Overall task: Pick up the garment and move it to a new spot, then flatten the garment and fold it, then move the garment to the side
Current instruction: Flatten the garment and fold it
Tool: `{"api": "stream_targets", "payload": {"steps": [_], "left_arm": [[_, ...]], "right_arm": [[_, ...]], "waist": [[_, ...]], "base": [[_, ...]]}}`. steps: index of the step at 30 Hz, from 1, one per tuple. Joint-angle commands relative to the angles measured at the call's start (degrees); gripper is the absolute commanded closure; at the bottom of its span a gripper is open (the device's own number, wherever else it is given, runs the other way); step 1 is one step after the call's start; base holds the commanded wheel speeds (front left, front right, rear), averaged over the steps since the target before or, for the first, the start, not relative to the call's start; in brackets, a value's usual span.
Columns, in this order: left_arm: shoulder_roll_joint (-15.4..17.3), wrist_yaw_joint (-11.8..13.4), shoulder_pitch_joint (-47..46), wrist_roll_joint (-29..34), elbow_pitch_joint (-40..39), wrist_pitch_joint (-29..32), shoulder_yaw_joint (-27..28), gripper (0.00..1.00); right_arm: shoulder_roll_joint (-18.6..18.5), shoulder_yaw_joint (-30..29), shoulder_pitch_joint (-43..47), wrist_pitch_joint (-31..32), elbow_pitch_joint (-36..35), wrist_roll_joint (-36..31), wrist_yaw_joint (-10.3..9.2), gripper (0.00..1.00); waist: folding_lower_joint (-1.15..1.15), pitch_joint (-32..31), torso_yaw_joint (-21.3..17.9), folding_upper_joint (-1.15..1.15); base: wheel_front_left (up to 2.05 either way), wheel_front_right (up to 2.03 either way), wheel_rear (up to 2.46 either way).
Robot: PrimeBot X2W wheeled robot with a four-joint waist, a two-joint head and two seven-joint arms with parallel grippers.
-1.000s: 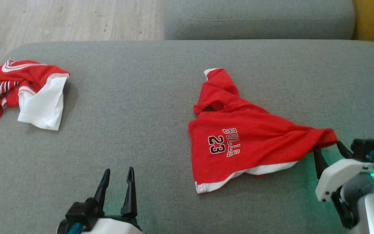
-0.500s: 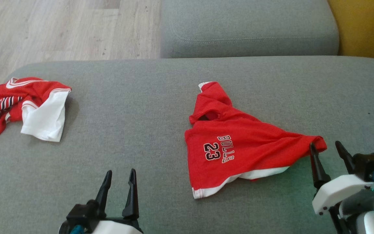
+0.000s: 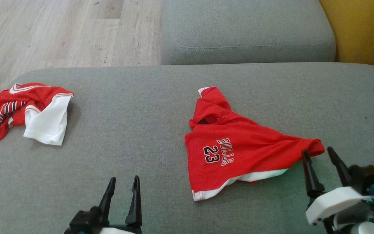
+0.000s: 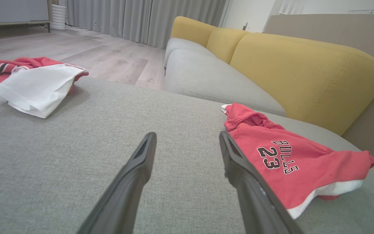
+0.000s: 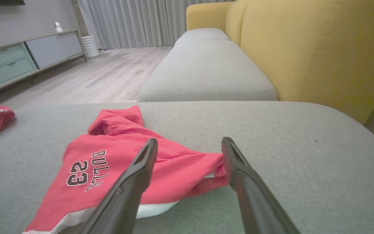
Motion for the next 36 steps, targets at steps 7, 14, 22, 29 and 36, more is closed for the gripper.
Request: {"api": "stream_targets", "payload": {"steps": [7,14,22,29,36], "left_arm": [[0.8,0.8,-1.7,-0.3,-2.4,0.2,1.7,0.00],[0.4,-0.1,-2.9,0.5,-1.3,3.7,-1.6,0.00],[-3.0,-5.1,-7.5,1.9,6.4,10.6,-10.2,0.00],[-4.9,-7.3,-12.7,2.2,14.7,11.3,-12.0,0.00],[-6.0,-8.3,-16.5,2.0,20.2,10.2,-12.4,0.02]], "right_arm": [[-0.3,2.6,-2.1,-1.4,-2.1,0.7,-0.04,0.00],[-0.3,2.6,-2.5,-1.6,-2.2,0.7,-0.04,0.00],[-0.3,3.7,-4.1,-1.0,-3.0,-0.1,-0.04,0.00],[-0.3,3.8,-5.7,-0.9,-4.0,-0.6,-0.04,0.00],[-0.3,3.3,-6.7,-1.5,-4.0,-0.5,-0.04,0.00]], "waist": [[0.00,0.0,-0.2,0.00],[0.00,0.8,-0.8,0.00],[0.00,3.6,-4.5,0.00],[0.00,6.8,-8.3,0.00],[0.00,8.8,-10.4,0.00]], "base": [[0.00,0.00,0.00],[0.00,0.00,0.00],[0.00,0.00,0.00],[0.00,0.00,0.00],[0.00,0.00,0.00]]}}
